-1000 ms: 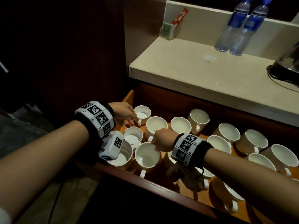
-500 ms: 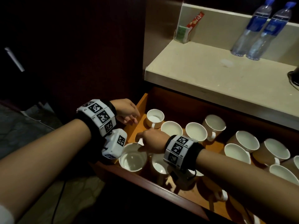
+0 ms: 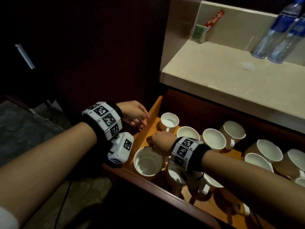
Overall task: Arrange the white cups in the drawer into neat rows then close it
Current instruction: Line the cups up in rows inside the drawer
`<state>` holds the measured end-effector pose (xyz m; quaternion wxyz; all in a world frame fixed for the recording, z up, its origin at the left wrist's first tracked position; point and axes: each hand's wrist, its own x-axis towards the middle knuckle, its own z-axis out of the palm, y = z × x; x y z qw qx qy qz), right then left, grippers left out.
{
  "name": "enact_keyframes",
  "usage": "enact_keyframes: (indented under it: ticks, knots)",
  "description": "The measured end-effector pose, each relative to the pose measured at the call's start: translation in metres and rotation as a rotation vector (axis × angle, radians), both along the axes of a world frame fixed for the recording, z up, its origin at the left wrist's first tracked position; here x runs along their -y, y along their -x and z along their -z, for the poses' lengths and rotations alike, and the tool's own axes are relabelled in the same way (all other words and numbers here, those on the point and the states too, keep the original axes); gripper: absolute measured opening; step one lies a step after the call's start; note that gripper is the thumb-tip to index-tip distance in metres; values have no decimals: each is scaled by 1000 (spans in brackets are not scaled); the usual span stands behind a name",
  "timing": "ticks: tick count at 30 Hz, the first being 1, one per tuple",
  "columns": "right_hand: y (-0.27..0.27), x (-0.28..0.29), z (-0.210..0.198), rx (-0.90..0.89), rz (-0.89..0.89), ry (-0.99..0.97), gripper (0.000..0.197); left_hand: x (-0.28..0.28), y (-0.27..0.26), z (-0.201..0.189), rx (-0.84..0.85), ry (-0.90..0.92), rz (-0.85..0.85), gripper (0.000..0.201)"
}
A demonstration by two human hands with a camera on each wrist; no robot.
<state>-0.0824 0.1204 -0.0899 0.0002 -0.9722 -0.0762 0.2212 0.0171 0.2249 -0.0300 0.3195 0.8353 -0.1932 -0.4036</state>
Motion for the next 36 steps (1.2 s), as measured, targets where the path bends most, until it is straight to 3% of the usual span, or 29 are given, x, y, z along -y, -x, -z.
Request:
enact_keyframes:
  ticks: [8, 16, 28, 36]
  knots:
    - [-6, 13, 1, 52, 109, 37, 22, 5, -6, 7, -16, -4, 27, 20]
    - [-2, 16, 7, 13, 162, -26, 40, 11, -4, 8, 10, -9, 56, 24]
    - [2, 14, 7, -25, 288, -141, 41, 19, 1, 13, -27, -35, 70, 26]
    - [16, 9, -1, -65, 234, -78, 33, 23, 3, 17, -18, -60, 73, 23]
